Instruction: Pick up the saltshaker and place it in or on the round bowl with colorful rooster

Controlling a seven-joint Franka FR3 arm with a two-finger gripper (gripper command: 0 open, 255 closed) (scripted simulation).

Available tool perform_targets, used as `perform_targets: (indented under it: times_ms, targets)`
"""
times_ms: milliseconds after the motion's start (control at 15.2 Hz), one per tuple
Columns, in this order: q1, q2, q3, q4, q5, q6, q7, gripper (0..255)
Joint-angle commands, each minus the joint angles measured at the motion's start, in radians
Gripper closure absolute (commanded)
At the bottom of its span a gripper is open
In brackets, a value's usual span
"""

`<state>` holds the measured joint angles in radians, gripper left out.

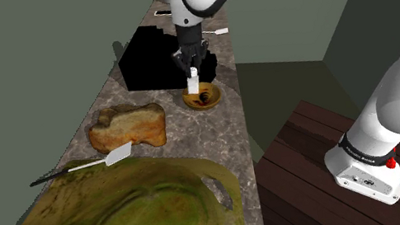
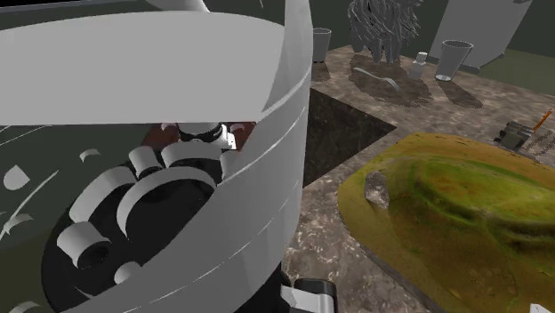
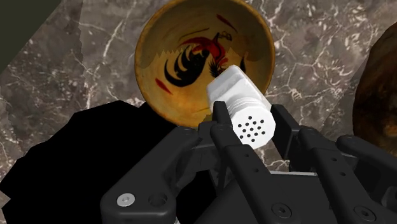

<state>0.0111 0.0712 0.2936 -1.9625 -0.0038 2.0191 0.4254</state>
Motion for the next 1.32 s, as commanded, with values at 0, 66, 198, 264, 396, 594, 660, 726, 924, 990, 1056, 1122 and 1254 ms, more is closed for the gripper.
perform_targets:
  times_ms: [0, 66, 198, 264, 396, 594, 660, 726, 924, 990, 1056, 1122, 1254]
  targets:
    - [0.000, 0.008, -0.001, -0.019, -0.003, 0.027, 0.000, 255]
    - [0.000, 0.013, -0.001, -0.026, -0.004, 0.039, 0.001, 255]
    - [0.000, 0.013, -0.001, -0.026, -0.004, 0.039, 0.001, 255]
    - [0.000, 0.013, -0.001, -0.026, -0.004, 0.039, 0.001, 255]
    - [0.000, 0.013, -0.001, -0.026, -0.004, 0.039, 0.001, 255]
    - [0.000, 0.013, -0.001, -0.026, -0.004, 0.039, 0.001, 0]
    - [0.000, 0.013, -0.001, -0.026, -0.004, 0.039, 0.001, 0]
    - [0.000, 0.013, -0.001, -0.026, -0.004, 0.039, 0.001, 0]
    - [0.000, 0.013, -0.001, -0.026, -0.004, 0.039, 0.001, 0]
    - [-0.001, 0.002, -0.001, -0.005, -0.001, 0.007, -0.001, 0]
    - [-0.002, -0.008, -0.001, 0.018, 0.002, -0.025, -0.003, 0]
    - [-0.002, -0.016, -0.001, 0.043, 0.005, -0.057, -0.005, 0]
    - [-0.003, -0.021, -0.001, 0.063, 0.007, -0.083, -0.006, 0]
